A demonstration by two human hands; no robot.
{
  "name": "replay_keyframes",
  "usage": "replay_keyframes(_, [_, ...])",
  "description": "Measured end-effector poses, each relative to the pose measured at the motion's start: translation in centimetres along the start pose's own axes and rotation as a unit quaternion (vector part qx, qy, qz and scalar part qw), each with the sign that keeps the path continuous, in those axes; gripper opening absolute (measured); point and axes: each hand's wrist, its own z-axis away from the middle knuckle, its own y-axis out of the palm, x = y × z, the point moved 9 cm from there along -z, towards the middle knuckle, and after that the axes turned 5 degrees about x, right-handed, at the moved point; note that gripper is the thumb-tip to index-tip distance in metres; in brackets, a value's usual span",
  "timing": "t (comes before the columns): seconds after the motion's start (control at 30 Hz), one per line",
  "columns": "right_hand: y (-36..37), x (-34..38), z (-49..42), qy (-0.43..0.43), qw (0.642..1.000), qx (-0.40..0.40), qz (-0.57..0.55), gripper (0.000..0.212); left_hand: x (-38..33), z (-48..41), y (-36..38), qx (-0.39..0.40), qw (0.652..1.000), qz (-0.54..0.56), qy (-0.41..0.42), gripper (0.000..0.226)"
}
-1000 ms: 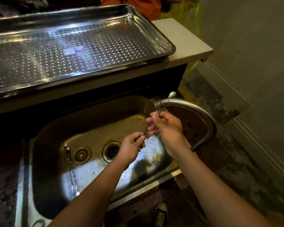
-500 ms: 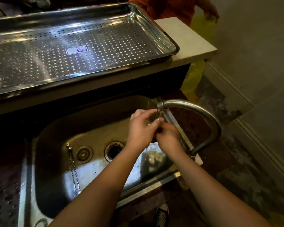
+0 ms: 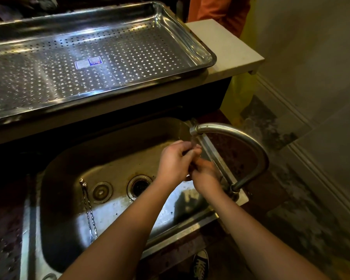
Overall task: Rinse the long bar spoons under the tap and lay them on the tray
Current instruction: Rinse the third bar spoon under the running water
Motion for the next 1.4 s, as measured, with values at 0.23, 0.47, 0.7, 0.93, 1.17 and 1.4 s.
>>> replay_keyframes(0.23, [-0.7,2.3,-0.1,-0.046,0.982,-0.019,0.18,0.024,0.3,0.1,-1.3,-0.053,0.998,-0.02,0.012,0.012])
replay_keyframes(0.47, [-0.4,1.5,-0.6,-0.026,0.986,0.0,0.163,0.027,0.3,-0.8,-2.9,-0.109,0.988,0.11,-0.027,0.028])
replay_keyframes(0.7, [-0.4,2.3,-0.5,-0.033,0.978,-0.011,0.207,0.018,2.1,-0.2,-2.9,-0.078,0.98,0.164,-0.077,0.014])
replay_keyframes(0.93, [0.7,4.1,0.2,-0.13,0.909,-0.01,0.396,0.019,1.6,0.3,-5.1,-0.124,0.975,0.175,-0.061,0.014])
replay_keyframes(1.17, [0.8,1.7,-0.7,0.014,0.891,0.072,0.449,0.037,1.9,0.5,-5.6,-0.119,0.973,0.185,-0.076,0.015])
replay_keyframes(1.4, [2.1,2.7,0.2,-0.06,0.953,0.12,0.271,0.013,2.4,0.4,-4.5,-0.082,0.979,0.168,-0.079,0.009])
